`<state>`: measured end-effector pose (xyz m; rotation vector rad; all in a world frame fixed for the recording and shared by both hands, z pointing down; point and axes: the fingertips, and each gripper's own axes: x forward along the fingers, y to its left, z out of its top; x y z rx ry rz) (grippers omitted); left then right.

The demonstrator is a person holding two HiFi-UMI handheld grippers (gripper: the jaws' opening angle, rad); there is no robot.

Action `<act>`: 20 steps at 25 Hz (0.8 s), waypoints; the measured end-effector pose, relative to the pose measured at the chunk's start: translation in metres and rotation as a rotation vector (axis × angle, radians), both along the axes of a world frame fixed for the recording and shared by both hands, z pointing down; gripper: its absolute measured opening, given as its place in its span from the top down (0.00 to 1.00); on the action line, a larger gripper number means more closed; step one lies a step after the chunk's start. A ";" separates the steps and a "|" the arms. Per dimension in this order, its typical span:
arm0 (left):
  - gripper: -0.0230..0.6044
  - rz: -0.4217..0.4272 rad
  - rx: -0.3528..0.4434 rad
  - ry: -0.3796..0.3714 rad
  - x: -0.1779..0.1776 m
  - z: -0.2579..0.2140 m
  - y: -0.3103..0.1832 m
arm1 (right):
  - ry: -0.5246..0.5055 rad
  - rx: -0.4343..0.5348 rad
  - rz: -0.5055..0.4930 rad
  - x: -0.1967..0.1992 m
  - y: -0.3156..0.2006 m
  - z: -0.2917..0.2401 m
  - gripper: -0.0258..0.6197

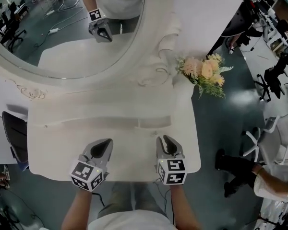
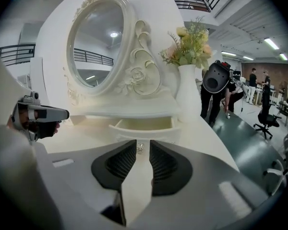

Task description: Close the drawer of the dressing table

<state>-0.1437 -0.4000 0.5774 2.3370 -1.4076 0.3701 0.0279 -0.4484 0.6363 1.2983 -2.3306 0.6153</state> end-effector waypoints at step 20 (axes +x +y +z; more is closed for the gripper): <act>0.97 0.031 -0.064 0.026 0.002 0.039 -0.016 | -0.015 -0.047 0.004 -0.024 -0.019 0.041 0.82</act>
